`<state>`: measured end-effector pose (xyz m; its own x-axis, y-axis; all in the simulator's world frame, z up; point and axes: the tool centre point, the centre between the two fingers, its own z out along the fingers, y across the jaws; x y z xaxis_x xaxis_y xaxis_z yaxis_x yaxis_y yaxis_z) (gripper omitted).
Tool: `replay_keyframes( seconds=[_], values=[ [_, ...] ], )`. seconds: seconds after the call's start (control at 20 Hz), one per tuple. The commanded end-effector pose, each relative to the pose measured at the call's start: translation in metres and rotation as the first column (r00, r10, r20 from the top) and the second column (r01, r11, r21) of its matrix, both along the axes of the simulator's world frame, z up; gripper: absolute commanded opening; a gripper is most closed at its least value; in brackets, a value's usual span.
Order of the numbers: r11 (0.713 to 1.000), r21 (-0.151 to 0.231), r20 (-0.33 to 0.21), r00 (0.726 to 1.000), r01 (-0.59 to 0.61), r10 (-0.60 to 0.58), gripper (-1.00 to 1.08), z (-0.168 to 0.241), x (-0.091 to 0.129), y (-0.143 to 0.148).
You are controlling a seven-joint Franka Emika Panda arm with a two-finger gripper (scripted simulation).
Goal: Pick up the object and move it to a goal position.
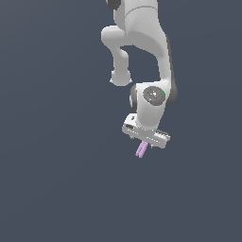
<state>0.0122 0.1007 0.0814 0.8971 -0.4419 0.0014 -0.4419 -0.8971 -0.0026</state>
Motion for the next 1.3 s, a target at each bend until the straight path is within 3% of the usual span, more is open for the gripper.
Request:
replay_keyframes(
  seconds=[0.0,0.65,1.25],
  values=[
    [1.0,-0.001,-0.001,1.0,0.03,-0.03,1.0,-0.005,-0.001,0.006],
    [0.998,-0.002,-0.003,0.998,0.067,-0.067,1.0,-0.016,-0.002,0.014],
    [0.997,-0.002,-0.002,0.997,0.071,-0.071,1.0,-0.062,-0.003,0.014]
  ],
)
